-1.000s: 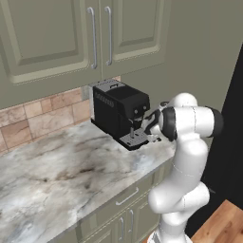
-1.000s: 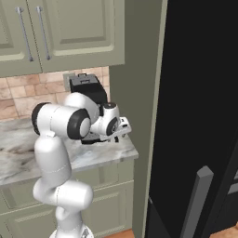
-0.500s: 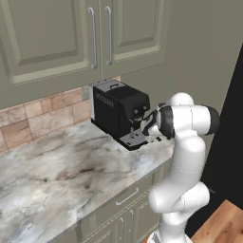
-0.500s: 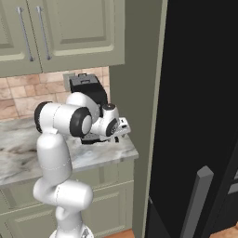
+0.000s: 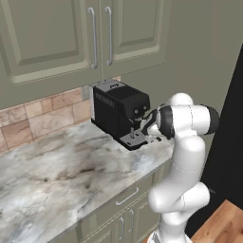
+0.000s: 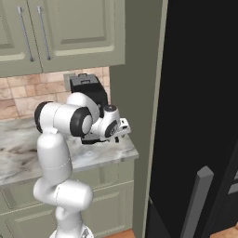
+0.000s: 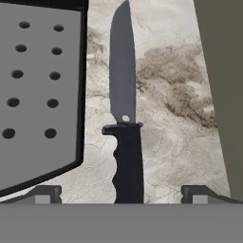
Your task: Retrieve the butter from the fridge and place it on a plate on the dining table. Then retrieve the butter knife by the fridge and place it near the plate.
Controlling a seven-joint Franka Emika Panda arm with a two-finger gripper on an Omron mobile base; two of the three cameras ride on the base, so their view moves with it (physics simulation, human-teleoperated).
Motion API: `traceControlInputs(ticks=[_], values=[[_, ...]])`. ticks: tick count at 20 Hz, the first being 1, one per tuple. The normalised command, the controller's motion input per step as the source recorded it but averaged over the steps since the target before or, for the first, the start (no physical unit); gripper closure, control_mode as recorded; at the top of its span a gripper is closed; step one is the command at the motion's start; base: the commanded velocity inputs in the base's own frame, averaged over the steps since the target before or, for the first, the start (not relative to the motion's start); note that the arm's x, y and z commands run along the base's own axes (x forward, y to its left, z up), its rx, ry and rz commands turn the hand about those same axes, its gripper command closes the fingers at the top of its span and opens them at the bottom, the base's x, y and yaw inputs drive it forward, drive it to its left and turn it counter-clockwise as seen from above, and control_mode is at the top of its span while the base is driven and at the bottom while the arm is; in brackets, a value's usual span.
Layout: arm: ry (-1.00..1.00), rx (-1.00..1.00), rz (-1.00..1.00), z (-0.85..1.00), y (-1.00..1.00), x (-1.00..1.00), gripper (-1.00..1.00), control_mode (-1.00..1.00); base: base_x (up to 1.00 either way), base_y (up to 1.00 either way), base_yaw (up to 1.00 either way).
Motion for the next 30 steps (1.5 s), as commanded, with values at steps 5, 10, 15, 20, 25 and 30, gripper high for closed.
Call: traceControlInputs(ticks=[5, 10, 15, 20, 25, 30], values=[[0.00, 0.02, 0.00, -0.60, -0.21, 0.02, -1.00, -1.00, 0.00, 0.00, 0.00], [0.01, 0.09, 0.00, -0.35, 0.00, 0.00, 1.00, -1.00, 0.00, 0.00, 0.00], [0.08, 0.10, 0.00, -0.36, 0.00, 0.00, 1.00, -1.00, 0.00, 0.00, 0.00], [0.12, 0.08, 0.00, -0.26, 0.00, 0.00, 1.00, -1.00, 0.00, 0.00, 0.00], [0.14, 0.02, 0.00, -0.09, 0.01, 0.00, 1.00, -1.00, 0.00, 0.00, 0.00], [0.12, 0.00, -0.06, 0.00, 0.00, 0.00, 1.00, -1.00, 0.00, 0.00, 0.00]])
